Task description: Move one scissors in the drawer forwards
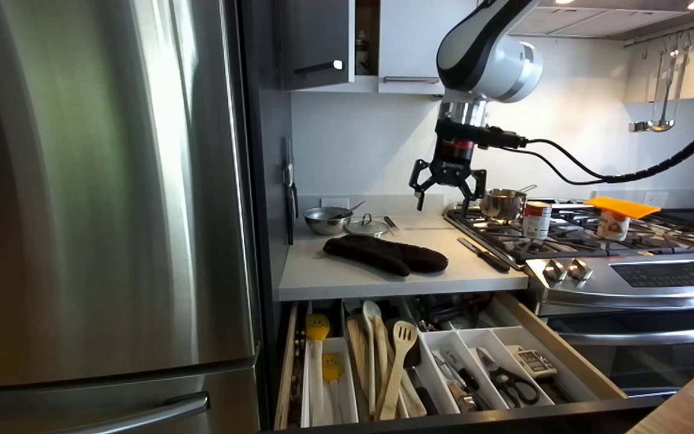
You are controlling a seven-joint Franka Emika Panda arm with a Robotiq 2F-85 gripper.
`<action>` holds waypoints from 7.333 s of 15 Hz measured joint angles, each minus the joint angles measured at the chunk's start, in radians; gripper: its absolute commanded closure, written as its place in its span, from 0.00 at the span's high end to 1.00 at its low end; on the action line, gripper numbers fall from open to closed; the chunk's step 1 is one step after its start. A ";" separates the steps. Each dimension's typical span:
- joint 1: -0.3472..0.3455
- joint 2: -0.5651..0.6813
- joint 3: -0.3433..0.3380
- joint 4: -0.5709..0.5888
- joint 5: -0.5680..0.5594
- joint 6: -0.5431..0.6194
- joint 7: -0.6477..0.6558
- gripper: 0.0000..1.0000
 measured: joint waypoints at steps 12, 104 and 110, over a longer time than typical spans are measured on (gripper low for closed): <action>-0.035 0.094 -0.080 -0.244 0.060 0.405 0.018 1.00; 0.494 0.771 -0.585 0.055 2.271 0.261 -2.594 0.00; 0.348 0.759 -0.498 0.058 2.271 0.211 -2.654 0.00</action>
